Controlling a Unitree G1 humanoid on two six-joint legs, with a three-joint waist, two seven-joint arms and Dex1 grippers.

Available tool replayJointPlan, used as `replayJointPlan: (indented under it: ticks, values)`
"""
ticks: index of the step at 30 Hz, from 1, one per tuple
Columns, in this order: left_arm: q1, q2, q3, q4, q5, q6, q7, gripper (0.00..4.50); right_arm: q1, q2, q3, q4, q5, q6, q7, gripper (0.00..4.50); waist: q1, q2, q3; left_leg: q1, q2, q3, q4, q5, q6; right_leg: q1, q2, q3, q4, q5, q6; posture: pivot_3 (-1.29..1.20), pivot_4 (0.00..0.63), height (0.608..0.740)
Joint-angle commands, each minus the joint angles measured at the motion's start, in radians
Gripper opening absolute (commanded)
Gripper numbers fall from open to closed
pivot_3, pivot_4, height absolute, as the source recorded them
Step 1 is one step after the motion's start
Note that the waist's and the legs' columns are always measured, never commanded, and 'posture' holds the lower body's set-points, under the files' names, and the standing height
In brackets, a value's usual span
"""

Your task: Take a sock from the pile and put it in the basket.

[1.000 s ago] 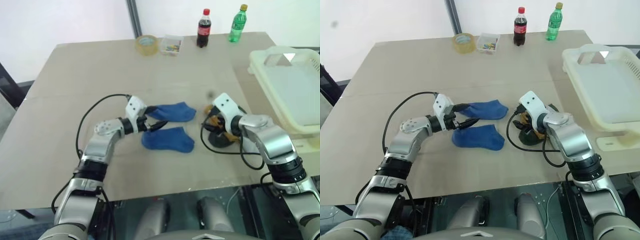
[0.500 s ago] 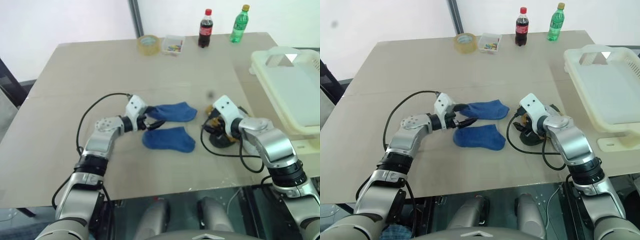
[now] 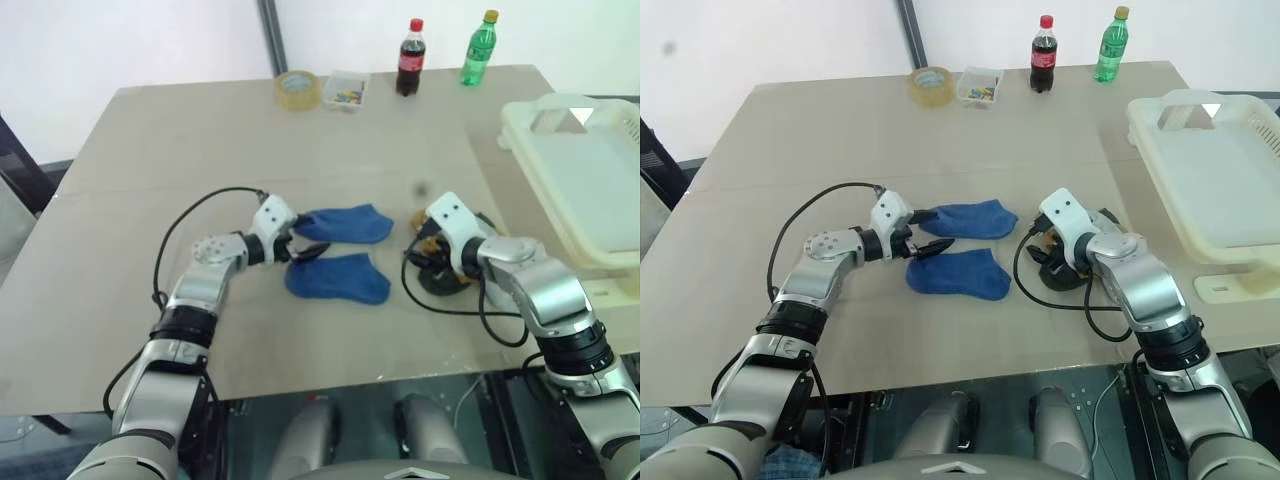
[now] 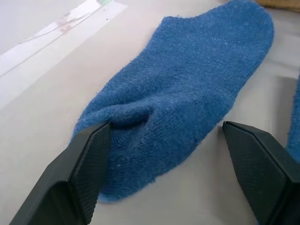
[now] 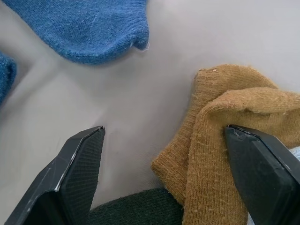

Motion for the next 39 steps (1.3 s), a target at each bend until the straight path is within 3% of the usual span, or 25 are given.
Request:
replayJointPlan:
  ticks: [1, 10, 18, 24, 37, 39]
  values:
    - [-0.011, 0.015, -0.001, 0.024, 0.024, -0.031, -0.002, 4.14, -0.006, -0.007, -0.013, -0.035, 0.004, -0.014, -0.005, 4.17, 0.000, 0.000, 0.000, 0.000, 0.000, 0.000, 0.000, 0.000, 0.000, 0.000, 0.000, 0.000, 0.000, 0.000, 0.000, 0.00, 0.150, 0.740]
    - [-0.021, 0.015, 0.026, 0.061, -0.003, -0.058, -0.027, 4.14, -0.019, -0.008, -0.007, -0.028, 0.005, -0.019, -0.007, 4.17, -0.001, 0.000, 0.000, 0.001, 0.000, 0.001, 0.001, 0.000, 0.000, 0.000, 0.000, 0.001, 0.002, 0.000, 0.000, 0.00, 0.150, 0.740]
    - [-0.016, 0.046, 0.074, -0.040, -0.062, -0.010, -0.070, 4.14, -0.016, -0.003, -0.002, -0.026, 0.002, -0.027, -0.015, 4.17, -0.001, 0.000, 0.000, 0.000, 0.000, 0.001, 0.001, 0.000, 0.000, 0.000, 0.000, 0.001, 0.002, 0.000, 0.000, 0.00, 0.150, 0.740]
    - [-0.028, 0.095, 0.045, 0.002, 0.004, -0.082, -0.072, 4.14, -0.024, 0.002, 0.007, -0.010, 0.003, -0.041, -0.012, 4.17, -0.001, 0.000, 0.000, 0.001, 0.000, 0.001, 0.001, 0.000, 0.000, -0.001, 0.000, 0.001, 0.003, 0.000, 0.000, 0.00, 0.150, 0.740]
    - [-0.051, 0.068, -0.024, 0.150, 0.119, -0.254, -0.046, 4.14, -0.039, 0.016, 0.007, 0.003, 0.006, -0.052, -0.017, 4.17, 0.002, -0.001, -0.001, 0.001, 0.000, 0.001, 0.001, 0.000, 0.000, 0.000, 0.000, 0.001, 0.003, 0.000, 0.000, 0.00, 0.150, 0.740]
    - [-0.063, 0.056, -0.024, 0.178, 0.125, -0.254, -0.031, 3.54, -0.040, 0.018, 0.006, 0.003, 0.006, -0.052, -0.019, 4.24, 0.002, -0.001, -0.001, 0.001, 0.000, 0.001, 0.002, 0.000, 0.000, 0.000, 0.000, 0.001, 0.004, 0.000, 0.000, 0.00, 0.150, 0.740]
